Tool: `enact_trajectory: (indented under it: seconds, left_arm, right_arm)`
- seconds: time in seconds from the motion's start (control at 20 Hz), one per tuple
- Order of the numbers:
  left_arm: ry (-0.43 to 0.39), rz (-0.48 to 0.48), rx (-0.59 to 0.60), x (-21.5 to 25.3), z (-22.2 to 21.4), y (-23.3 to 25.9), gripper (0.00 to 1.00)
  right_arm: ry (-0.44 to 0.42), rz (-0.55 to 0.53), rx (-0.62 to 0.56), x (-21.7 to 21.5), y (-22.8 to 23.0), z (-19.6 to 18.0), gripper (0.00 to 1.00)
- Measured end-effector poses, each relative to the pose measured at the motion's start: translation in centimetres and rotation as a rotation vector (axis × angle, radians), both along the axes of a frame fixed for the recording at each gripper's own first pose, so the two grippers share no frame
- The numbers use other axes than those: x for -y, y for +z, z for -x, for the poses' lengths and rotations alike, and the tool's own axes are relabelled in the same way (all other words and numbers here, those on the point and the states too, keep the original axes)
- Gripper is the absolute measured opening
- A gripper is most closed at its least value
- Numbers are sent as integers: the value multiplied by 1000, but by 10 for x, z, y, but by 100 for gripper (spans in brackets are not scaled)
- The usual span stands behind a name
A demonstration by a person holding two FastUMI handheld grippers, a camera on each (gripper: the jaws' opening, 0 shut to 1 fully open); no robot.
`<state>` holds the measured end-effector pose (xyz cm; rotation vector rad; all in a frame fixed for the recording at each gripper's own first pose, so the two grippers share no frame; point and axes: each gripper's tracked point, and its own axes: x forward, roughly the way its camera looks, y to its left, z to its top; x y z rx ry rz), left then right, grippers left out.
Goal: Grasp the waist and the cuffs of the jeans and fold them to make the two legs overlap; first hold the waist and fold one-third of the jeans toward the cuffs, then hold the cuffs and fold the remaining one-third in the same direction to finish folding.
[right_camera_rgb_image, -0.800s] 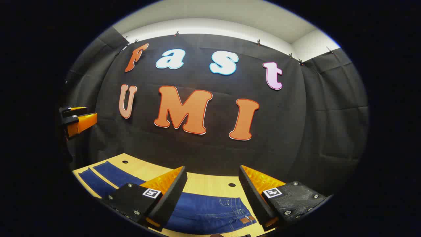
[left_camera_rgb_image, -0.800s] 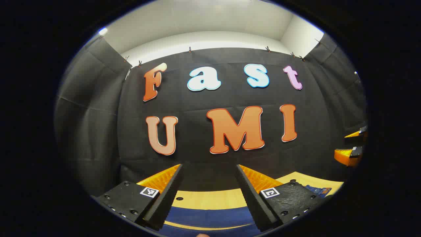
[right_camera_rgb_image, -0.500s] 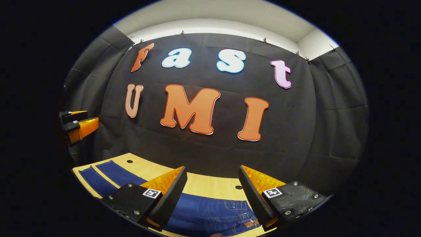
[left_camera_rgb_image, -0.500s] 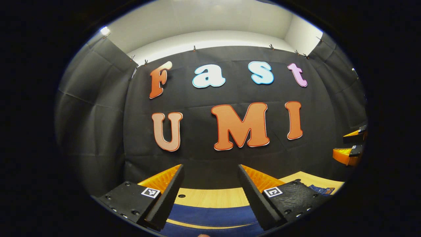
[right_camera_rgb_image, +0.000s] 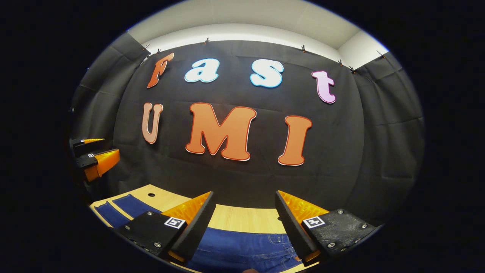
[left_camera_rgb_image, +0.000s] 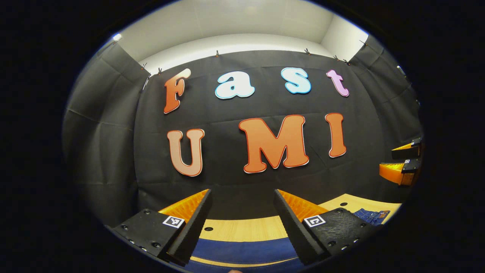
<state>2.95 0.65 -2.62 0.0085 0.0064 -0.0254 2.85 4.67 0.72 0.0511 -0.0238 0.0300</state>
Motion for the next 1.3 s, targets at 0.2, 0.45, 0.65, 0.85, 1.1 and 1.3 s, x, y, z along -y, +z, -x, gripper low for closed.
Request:
enact_trajectory:
  seconds: [0.2,0.45,0.65,0.85,1.1,1.3]
  left_arm:
    - [15,6,-18,-24,-3,-12,100]
    - [86,29,-87,-73,1,-38,100]
    - [152,48,-195,-117,8,-78,99]
    - [223,117,-319,-155,19,-120,99]
    - [318,269,-492,-194,44,-186,98]
    - [401,491,-658,-217,77,-250,97]
  right_arm:
    - [-46,-16,-49,5,-16,0,94]
    - [-110,-3,-111,32,-35,-4,94]
    - [-138,-31,-195,50,-64,-5,98]
    - [-158,2,-269,64,-91,-8,97]
    - [-157,-86,-378,66,-129,-11,97]
    - [-154,-165,-502,66,-169,-12,98]
